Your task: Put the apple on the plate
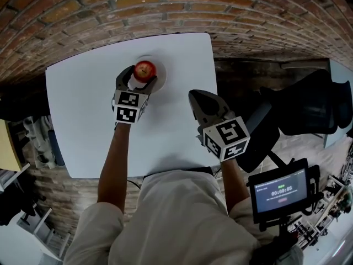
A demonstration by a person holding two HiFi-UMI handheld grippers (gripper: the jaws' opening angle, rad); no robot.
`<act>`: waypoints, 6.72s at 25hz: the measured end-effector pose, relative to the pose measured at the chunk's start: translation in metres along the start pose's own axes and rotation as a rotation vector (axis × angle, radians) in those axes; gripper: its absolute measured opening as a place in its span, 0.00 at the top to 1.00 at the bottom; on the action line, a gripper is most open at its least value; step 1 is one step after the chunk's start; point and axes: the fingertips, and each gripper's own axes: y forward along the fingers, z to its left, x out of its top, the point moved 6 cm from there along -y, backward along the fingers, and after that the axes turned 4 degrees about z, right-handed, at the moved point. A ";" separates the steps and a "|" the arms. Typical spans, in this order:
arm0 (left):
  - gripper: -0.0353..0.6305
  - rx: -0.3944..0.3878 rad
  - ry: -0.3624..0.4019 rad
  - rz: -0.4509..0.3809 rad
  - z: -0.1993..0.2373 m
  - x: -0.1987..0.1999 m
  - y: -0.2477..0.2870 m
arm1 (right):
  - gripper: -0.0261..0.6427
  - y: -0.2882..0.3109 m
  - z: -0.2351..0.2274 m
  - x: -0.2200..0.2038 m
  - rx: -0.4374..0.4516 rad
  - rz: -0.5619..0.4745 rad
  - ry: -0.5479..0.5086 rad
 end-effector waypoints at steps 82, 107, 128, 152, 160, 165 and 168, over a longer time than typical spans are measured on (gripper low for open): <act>0.37 0.073 -0.031 -0.040 -0.009 -0.015 -0.041 | 0.96 -0.030 0.022 0.008 0.005 -0.076 0.002; 0.61 0.059 0.000 -0.197 -0.041 -0.003 -0.147 | 0.96 -0.085 0.083 0.017 0.007 -0.205 -0.083; 0.88 0.099 0.059 -0.426 -0.081 0.026 -0.266 | 0.96 -0.141 0.128 0.031 -0.032 -0.327 -0.188; 0.94 0.161 0.211 -0.555 -0.110 0.046 -0.347 | 0.96 -0.175 0.168 0.046 -0.046 -0.414 -0.299; 0.94 0.145 0.200 -0.583 -0.112 0.045 -0.355 | 0.96 -0.175 0.173 0.043 -0.061 -0.401 -0.308; 0.94 0.142 0.204 -0.583 -0.112 0.049 -0.354 | 0.96 -0.175 0.170 0.044 -0.069 -0.410 -0.273; 0.94 0.136 0.219 -0.588 -0.115 0.047 -0.362 | 0.96 -0.182 0.179 0.042 -0.078 -0.413 -0.276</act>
